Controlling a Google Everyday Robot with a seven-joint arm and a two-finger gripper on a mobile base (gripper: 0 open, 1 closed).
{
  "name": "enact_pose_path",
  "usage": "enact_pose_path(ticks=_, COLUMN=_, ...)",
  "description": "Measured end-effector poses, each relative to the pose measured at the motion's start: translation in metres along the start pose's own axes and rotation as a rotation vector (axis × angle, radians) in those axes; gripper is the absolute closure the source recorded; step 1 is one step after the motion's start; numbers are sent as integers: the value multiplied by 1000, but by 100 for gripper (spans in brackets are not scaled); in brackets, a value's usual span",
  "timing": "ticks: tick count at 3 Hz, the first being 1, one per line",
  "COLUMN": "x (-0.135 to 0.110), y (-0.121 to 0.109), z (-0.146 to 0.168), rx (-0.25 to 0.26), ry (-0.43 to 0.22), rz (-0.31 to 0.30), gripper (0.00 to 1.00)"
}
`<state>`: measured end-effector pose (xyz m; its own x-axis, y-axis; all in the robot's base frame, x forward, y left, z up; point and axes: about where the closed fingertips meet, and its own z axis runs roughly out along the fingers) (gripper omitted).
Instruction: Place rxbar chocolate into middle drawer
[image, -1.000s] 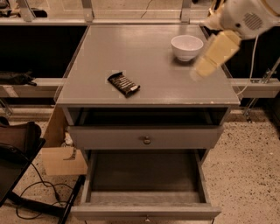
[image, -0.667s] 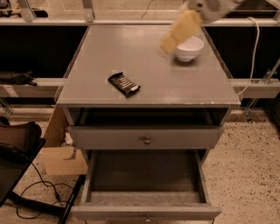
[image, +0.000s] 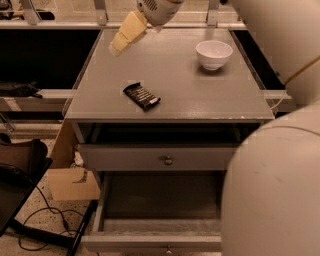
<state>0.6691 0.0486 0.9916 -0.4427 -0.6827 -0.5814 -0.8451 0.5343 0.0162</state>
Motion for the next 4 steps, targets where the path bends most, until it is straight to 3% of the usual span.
enact_pose_path(ticks=1, x=-7, y=7, z=8, rx=-11, ry=3, rz=14, gripper=0)
enact_pose_path(ticks=2, x=4, y=-1, z=28, rx=15, ry=60, rz=-26, gripper=0)
enact_pose_path(ticks=4, x=55, y=-44, z=49, rx=106, ry=191, rz=-56, gripper=0)
